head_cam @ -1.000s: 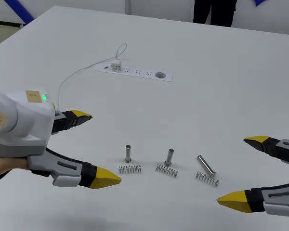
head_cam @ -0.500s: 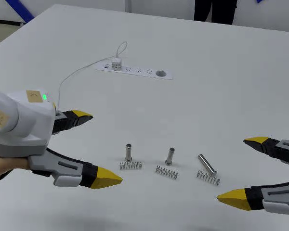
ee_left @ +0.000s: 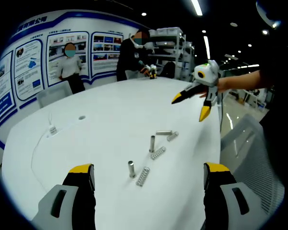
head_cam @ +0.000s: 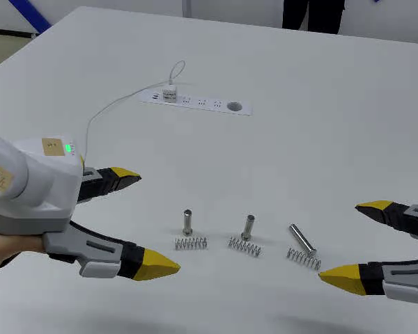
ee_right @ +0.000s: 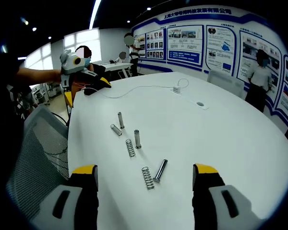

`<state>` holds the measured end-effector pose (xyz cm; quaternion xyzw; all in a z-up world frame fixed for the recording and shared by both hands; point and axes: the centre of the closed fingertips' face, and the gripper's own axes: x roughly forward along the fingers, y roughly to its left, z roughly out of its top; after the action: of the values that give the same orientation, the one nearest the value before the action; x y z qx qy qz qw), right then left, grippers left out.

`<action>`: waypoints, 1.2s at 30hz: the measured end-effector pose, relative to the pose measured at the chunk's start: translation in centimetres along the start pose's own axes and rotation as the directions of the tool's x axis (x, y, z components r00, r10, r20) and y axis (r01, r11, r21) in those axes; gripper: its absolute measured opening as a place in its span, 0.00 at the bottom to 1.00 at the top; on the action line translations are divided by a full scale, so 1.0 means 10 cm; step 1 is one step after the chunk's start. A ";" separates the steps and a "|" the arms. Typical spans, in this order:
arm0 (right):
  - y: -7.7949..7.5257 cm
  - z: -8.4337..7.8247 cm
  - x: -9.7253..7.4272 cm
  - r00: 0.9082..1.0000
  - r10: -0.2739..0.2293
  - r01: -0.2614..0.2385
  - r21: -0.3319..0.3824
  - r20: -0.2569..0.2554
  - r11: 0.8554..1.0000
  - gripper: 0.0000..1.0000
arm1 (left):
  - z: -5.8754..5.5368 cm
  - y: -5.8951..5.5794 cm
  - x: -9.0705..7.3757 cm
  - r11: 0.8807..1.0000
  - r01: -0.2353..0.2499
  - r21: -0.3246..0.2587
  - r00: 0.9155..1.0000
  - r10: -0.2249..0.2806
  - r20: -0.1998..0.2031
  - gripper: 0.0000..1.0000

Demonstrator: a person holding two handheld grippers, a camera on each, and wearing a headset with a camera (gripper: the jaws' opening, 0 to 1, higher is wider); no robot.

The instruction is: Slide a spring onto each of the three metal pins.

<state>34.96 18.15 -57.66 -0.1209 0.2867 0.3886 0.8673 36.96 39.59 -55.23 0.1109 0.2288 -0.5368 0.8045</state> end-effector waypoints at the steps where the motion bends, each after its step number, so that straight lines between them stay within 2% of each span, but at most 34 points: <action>1: 0.00 0.00 0.00 1.000 0.000 0.000 0.001 -0.001 1.000 0.81 | 0.00 0.00 0.00 1.000 -0.001 -0.001 1.000 0.001 0.000 0.97; 5: -0.01 -0.04 0.04 1.000 -0.006 0.006 0.005 -0.016 1.000 0.79 | -0.02 0.01 0.01 1.000 -0.001 -0.003 1.000 0.001 -0.007 0.97; 8: -0.02 -0.03 0.08 1.000 -0.012 0.012 0.020 -0.004 1.000 0.76 | -0.04 0.01 0.01 1.000 0.002 0.004 1.000 -0.002 -0.016 0.97; 19: -0.10 -0.01 0.21 1.000 -0.025 0.026 0.036 -0.013 0.999 0.71 | -0.03 0.07 -0.01 1.000 -0.016 -0.010 1.000 0.016 -0.002 0.97; 25: -0.14 -0.03 0.32 0.999 -0.035 0.036 0.039 -0.023 0.999 0.67 | -0.08 0.06 -0.01 1.000 -0.018 -0.020 1.000 0.018 -0.003 0.98; 30: -0.19 -0.03 0.37 0.999 -0.043 0.044 0.051 -0.017 0.998 0.62 | -0.08 0.06 0.01 0.999 -0.028 -0.027 0.999 0.028 0.019 0.97; 34: -0.23 -0.05 0.41 0.999 -0.049 0.050 0.061 -0.020 0.997 0.59 | -0.16 0.08 0.03 0.999 -0.037 -0.030 0.999 0.037 0.003 0.97; 36: -0.24 -0.06 0.42 0.998 -0.051 0.053 0.070 -0.021 0.996 0.57 | -0.15 0.08 0.04 0.999 -0.037 -0.034 0.999 0.037 0.008 0.96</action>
<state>38.77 18.88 -60.65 -0.1015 0.3052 0.3544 0.8780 37.41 40.24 -56.75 0.0989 0.2324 -0.5183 0.8170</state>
